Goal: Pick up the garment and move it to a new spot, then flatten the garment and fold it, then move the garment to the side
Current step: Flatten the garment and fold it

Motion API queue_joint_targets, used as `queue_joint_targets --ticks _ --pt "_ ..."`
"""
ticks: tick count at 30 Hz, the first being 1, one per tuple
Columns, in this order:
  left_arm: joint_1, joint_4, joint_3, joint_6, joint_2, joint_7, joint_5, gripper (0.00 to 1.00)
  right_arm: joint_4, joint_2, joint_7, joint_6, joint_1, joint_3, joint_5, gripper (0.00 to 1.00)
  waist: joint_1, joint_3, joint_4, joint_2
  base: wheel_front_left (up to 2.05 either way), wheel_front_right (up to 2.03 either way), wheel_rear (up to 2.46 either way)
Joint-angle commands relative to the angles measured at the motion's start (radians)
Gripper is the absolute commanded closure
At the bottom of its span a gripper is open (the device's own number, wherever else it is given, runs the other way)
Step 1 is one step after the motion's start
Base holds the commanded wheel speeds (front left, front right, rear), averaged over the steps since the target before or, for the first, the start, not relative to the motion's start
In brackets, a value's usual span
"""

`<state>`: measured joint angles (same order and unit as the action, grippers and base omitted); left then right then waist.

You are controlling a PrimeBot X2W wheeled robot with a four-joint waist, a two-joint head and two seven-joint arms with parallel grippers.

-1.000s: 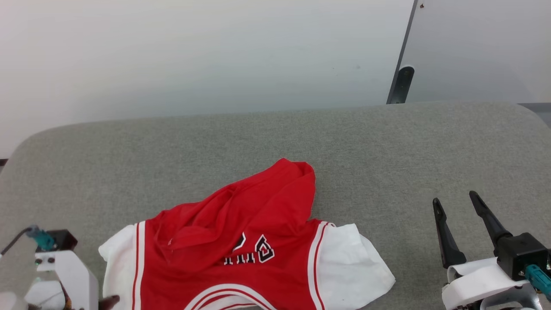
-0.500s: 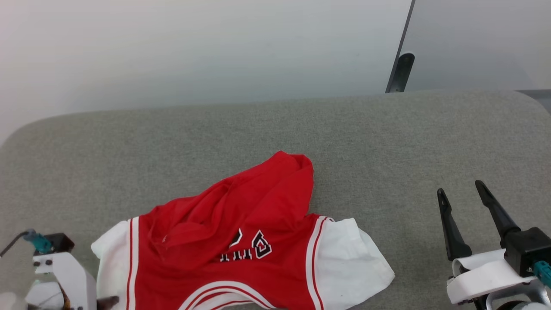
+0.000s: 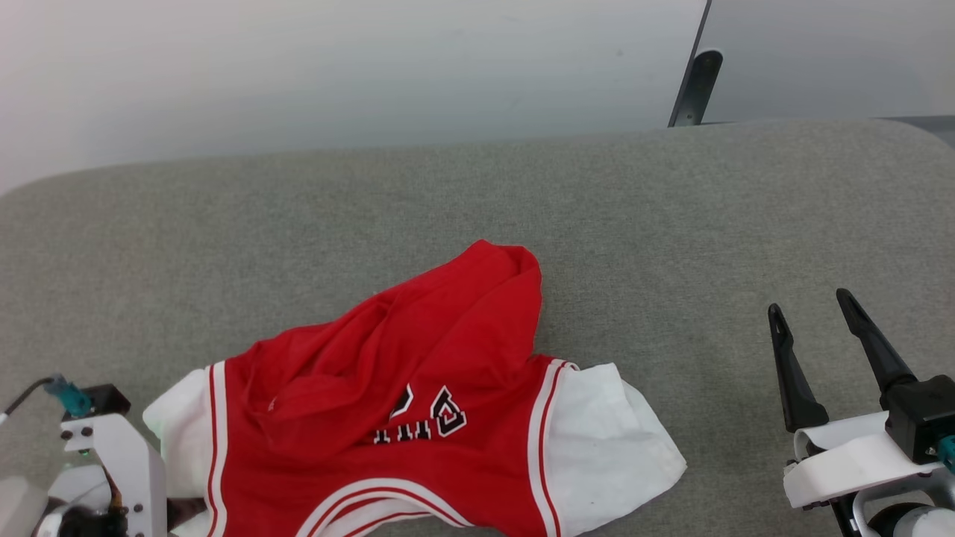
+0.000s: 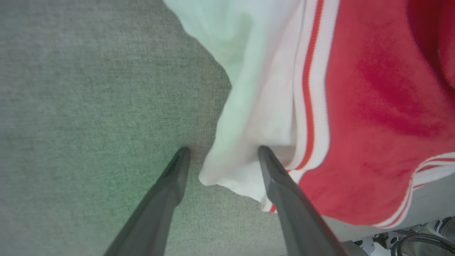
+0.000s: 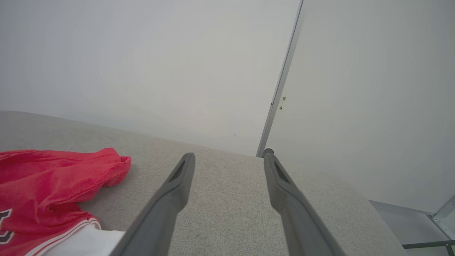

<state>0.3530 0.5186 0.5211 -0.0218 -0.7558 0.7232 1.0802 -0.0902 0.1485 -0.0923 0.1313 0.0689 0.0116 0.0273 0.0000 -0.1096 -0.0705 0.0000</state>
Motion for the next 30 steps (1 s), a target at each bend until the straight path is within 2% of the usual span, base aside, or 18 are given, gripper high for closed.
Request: queue_joint_targets --ticks 1,5,6,7,8,12,15,18,25,30 --pt "-0.006 0.026 0.016 -0.004 0.023 0.011 0.003 0.00 -0.005 0.004 0.002 -0.001 0.007 0.000 -0.003 0.00 0.0000 -0.010 0.002 0.0000 0.00 0.00 0.00" --pt "0.004 0.060 0.022 -0.009 0.049 0.053 0.025 0.00 -0.002 0.008 0.014 -0.001 0.016 0.005 -0.004 0.00 0.0000 -0.019 0.006 0.0000 0.00 0.00 0.00" --pt "0.003 0.067 0.026 -0.011 0.055 0.071 0.031 0.03 -0.002 0.008 0.020 -0.001 0.018 0.010 -0.001 0.00 0.0000 -0.020 0.007 0.0000 0.00 0.00 0.00" --pt "0.004 0.075 0.022 -0.020 0.065 0.091 0.049 0.60 -0.004 0.009 0.025 -0.001 0.020 0.011 -0.001 0.00 0.0000 -0.021 0.009 0.0000 0.00 0.00 0.00" --pt "0.008 0.082 0.016 -0.030 0.074 0.108 0.066 1.00 -0.004 0.013 0.033 -0.001 0.020 0.016 0.000 0.00 0.0000 -0.021 0.010 0.0000 0.00 0.00 0.00" --pt "0.033 0.062 0.010 -0.043 0.074 0.132 0.074 1.00 0.003 0.036 0.110 -0.001 0.017 0.058 0.056 0.00 0.0000 -0.026 0.019 0.0000 0.00 0.00 0.00" --pt "0.045 0.042 0.007 -0.053 0.068 0.147 0.081 1.00 -0.009 0.088 0.204 -0.001 0.025 0.105 0.114 0.00 0.0000 -0.032 0.024 0.0000 0.00 0.00 0.00" --pt "0.050 0.019 -0.001 -0.062 0.065 0.153 0.086 1.00 -0.027 0.141 0.325 -0.001 0.022 0.164 0.191 0.00 0.0000 -0.037 0.028 0.0000 0.00 0.00 0.00" --pt "0.059 -0.032 -0.005 -0.076 0.058 0.154 0.085 1.00 -0.098 0.243 0.681 -0.001 -0.016 0.252 0.416 0.00 0.0000 -0.050 0.040 0.0000 0.00 0.00 0.00" --pt "0.065 -0.060 -0.002 -0.084 0.061 0.153 0.077 1.00 -0.169 0.264 0.886 -0.001 -0.044 0.250 0.518 0.00 0.0000 -0.058 0.051 0.0000 0.00 0.00 0.00"
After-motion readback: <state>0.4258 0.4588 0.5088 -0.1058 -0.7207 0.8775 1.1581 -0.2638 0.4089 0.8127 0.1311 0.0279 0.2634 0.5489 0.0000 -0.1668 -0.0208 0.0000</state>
